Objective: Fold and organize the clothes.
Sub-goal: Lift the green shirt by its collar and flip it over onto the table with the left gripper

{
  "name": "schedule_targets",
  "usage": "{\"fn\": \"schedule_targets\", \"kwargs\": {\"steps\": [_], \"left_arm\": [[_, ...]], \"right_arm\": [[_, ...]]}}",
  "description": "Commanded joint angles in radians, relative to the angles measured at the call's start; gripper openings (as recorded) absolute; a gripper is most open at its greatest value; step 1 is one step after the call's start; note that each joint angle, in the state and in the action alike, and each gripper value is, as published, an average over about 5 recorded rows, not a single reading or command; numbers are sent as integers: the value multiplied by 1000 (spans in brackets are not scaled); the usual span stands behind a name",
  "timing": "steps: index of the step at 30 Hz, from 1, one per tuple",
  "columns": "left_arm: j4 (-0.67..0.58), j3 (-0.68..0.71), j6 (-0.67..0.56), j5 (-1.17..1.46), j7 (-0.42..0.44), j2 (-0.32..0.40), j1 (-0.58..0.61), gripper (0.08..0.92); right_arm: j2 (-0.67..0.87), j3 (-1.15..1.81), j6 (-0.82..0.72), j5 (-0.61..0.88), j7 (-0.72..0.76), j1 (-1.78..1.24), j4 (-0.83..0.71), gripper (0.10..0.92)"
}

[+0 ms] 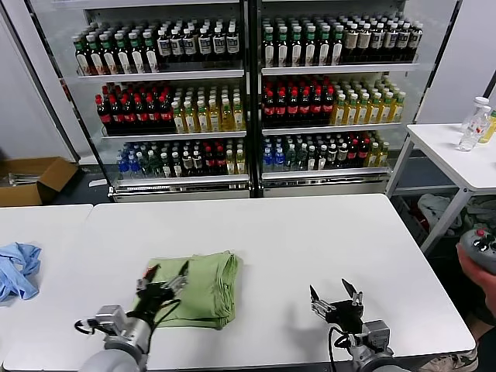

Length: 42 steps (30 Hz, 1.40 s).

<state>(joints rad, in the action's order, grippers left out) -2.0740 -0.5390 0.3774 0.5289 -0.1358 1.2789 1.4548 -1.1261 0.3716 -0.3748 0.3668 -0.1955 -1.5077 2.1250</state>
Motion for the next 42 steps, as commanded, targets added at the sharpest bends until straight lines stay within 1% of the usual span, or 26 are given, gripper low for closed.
{"fn": "schedule_targets", "kwargs": {"steps": [1,6,11,14,17,24,37,39,42], "left_arm": [[238,-83,-31,-61,8,13,-16,814],[243,-62,24,-26,69,26,-12,822],[228,-73,35,33,88,13,-11,823],[203,-80,38,100,106,10,0,806],[197,-85,38,140,118,15,1,740],[237,-107,57,235,118,21,-12,532],[234,-226,149,668,133,50,-40,162],[217,-256,156,699,128,51,-41,128],[177,-326,165,722,119,38,-42,118]], "right_arm": [[-1,-5,4,-3,0,12,-20,823],[4,4,7,-5,2,-6,-9,823],[0,8,9,-14,4,-21,2,823],[-4,10,9,-17,4,-27,8,823],[-7,14,10,-20,4,-33,11,823],[-12,18,11,-27,3,-44,22,823],[-3,27,9,-24,0,-49,33,823],[1,29,9,-21,0,-47,34,823],[8,29,10,-15,0,-41,31,823]]}}
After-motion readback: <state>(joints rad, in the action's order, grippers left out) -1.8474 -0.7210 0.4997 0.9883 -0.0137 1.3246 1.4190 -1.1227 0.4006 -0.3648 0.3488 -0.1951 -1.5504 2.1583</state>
